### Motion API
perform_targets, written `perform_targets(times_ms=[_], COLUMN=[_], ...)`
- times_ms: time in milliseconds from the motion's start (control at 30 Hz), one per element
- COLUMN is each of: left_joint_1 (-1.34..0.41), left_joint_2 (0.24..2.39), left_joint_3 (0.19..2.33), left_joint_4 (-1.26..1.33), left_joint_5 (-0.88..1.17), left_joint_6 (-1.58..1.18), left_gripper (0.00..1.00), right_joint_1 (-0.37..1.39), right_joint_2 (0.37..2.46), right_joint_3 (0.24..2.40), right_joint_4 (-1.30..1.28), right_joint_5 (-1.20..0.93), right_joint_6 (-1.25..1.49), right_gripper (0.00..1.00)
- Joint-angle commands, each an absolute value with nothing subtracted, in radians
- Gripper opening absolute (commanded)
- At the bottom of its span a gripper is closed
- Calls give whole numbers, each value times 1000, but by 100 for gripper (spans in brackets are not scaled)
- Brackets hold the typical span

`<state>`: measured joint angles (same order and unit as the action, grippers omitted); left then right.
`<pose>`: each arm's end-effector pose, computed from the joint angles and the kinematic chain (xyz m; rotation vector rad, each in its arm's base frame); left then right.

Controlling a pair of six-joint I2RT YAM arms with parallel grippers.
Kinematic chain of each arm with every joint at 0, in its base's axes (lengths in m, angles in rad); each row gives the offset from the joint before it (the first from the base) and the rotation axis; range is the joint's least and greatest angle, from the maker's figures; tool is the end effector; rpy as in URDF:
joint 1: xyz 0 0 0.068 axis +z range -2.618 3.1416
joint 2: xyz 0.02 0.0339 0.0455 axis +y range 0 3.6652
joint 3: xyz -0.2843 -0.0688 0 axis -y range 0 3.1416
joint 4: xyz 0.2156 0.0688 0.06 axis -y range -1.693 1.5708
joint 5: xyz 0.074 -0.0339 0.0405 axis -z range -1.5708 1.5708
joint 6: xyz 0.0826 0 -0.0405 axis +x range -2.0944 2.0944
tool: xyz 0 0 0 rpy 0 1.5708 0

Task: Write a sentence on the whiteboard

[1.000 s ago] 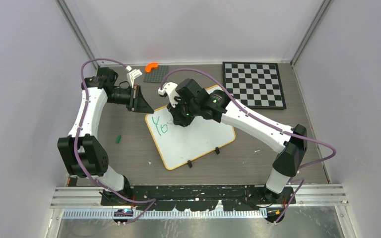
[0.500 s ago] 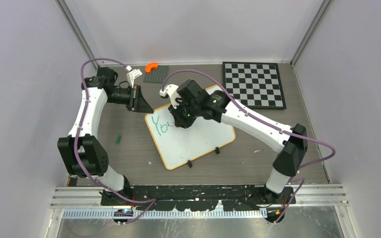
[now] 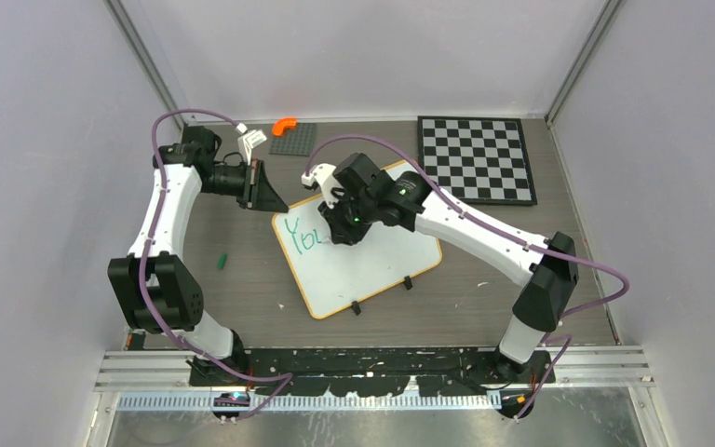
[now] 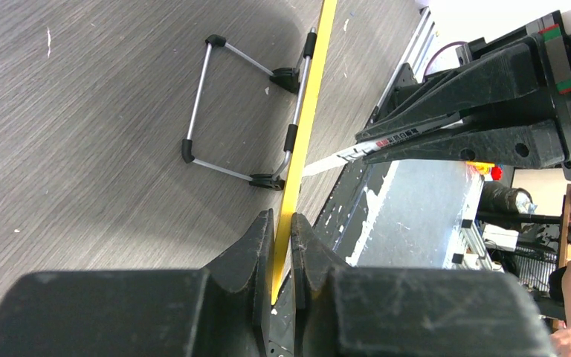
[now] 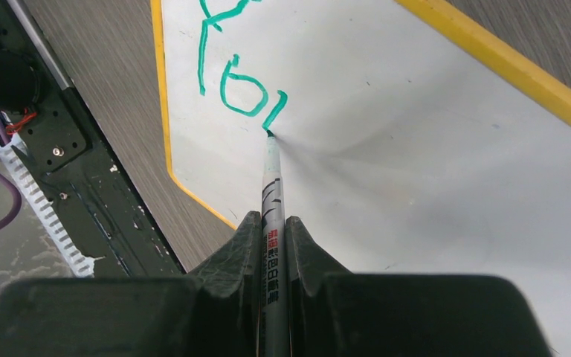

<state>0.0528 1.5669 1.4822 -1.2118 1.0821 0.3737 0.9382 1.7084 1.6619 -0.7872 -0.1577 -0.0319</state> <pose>0.2728 -0.0586 0.3308 0.5667 2.2841 -1.3088 0.2152 0.3155 0.3298 -1.2233 2.1587 0.5955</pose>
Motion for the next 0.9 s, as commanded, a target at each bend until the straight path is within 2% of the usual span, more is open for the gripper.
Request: perform_targets(times_ms=[0, 567, 867], left_joint_1=[38, 38, 38], left_joint_2=[1568, 1569, 1571], left_joint_3=[1476, 1477, 1476], left_joint_4=[-1259, -1258, -1257], left_joint_5=[1066, 1066, 1065], left_joint_6=[368, 364, 362], left_gripper=[0, 0, 0], right_joint_1=[901, 888, 888], right_joint_2=[1655, 1686, 1676], right_joint_3=[1677, 1762, 1703], right_joint_4=[-782, -785, -787], right_joint_5=[-83, -85, -122], right_joint_6=[-68, -74, -57], right_gripper=[0, 0, 0])
